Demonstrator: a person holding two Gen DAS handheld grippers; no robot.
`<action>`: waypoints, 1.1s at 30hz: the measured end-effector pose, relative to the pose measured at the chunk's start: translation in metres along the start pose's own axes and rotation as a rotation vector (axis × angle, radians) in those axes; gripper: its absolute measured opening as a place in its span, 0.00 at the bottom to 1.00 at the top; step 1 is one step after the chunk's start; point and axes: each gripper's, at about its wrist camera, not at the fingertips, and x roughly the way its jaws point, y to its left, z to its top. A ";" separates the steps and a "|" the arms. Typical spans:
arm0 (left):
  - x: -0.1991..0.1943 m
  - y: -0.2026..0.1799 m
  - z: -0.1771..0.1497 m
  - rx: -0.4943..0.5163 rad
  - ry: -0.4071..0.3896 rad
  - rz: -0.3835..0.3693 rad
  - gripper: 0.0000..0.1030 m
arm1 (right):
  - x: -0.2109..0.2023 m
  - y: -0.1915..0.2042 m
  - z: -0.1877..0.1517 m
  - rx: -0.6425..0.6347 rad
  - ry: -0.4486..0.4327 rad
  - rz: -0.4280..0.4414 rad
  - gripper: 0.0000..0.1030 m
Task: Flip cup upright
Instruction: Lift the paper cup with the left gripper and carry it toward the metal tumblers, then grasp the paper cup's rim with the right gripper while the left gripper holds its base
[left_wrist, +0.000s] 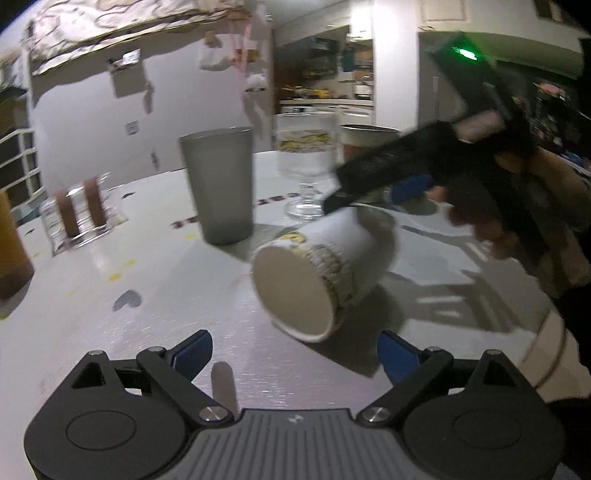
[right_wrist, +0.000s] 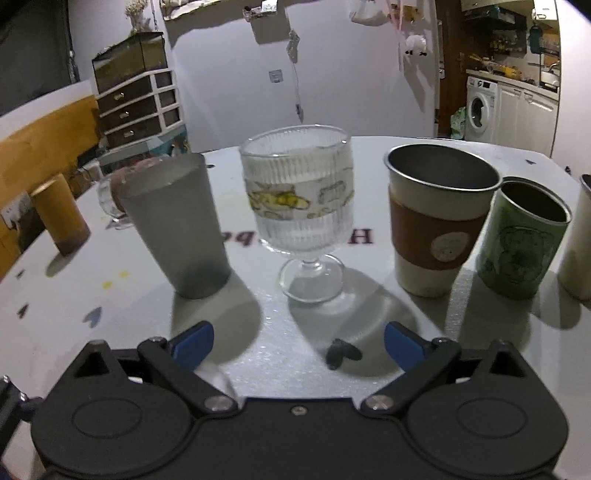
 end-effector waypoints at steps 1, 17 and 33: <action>0.001 0.003 0.000 -0.013 0.002 0.009 0.93 | -0.002 -0.002 -0.002 0.001 0.001 -0.008 0.97; 0.014 0.039 0.014 -0.169 -0.029 0.084 0.93 | -0.045 -0.016 -0.053 0.092 0.054 0.137 0.96; 0.007 0.043 0.033 -0.305 -0.100 0.018 0.93 | -0.045 -0.019 -0.030 0.176 0.028 0.237 0.96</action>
